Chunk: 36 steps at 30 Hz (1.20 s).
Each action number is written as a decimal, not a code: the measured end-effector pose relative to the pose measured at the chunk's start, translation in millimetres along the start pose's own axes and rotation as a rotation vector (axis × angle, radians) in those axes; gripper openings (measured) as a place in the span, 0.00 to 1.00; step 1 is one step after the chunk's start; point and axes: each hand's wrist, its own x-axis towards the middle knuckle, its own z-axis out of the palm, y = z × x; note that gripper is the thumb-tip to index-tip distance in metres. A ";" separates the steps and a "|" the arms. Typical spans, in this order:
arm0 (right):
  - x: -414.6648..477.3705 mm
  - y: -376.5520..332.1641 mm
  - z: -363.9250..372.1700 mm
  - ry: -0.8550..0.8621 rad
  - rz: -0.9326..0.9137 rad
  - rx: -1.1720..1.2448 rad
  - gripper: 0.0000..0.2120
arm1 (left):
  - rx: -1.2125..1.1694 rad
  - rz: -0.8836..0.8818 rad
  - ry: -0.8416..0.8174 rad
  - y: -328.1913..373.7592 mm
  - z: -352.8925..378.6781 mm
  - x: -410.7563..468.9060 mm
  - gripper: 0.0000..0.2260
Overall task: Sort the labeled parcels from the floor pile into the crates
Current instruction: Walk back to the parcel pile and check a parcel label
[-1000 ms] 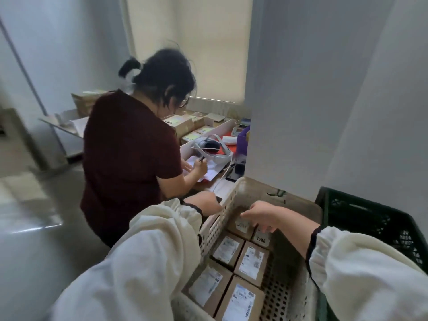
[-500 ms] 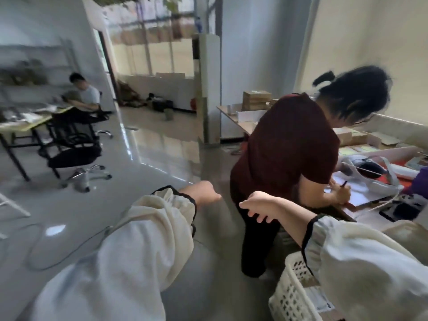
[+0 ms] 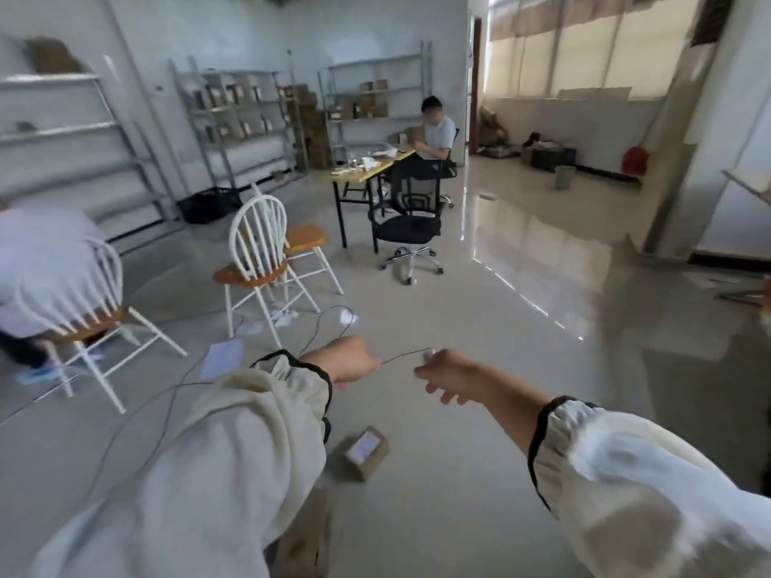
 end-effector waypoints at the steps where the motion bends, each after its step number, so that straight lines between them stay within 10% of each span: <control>1: 12.8 -13.8 15.1 -0.024 -0.016 -0.006 0.15 | -0.026 -0.036 0.012 -24.9 -1.8 2.3 0.12; 10: 120.6 -64.7 104.8 -0.221 0.014 -0.110 0.18 | -0.188 -0.336 0.048 -173.5 13.5 51.8 0.09; 27: 455.2 -59.2 69.0 -0.328 0.143 -0.134 0.07 | -0.390 -0.515 -0.088 -186.0 103.3 348.2 0.13; 36: 656.3 73.2 211.1 -0.298 0.325 -0.084 0.08 | -0.463 -0.624 -0.005 -294.8 269.2 521.4 0.13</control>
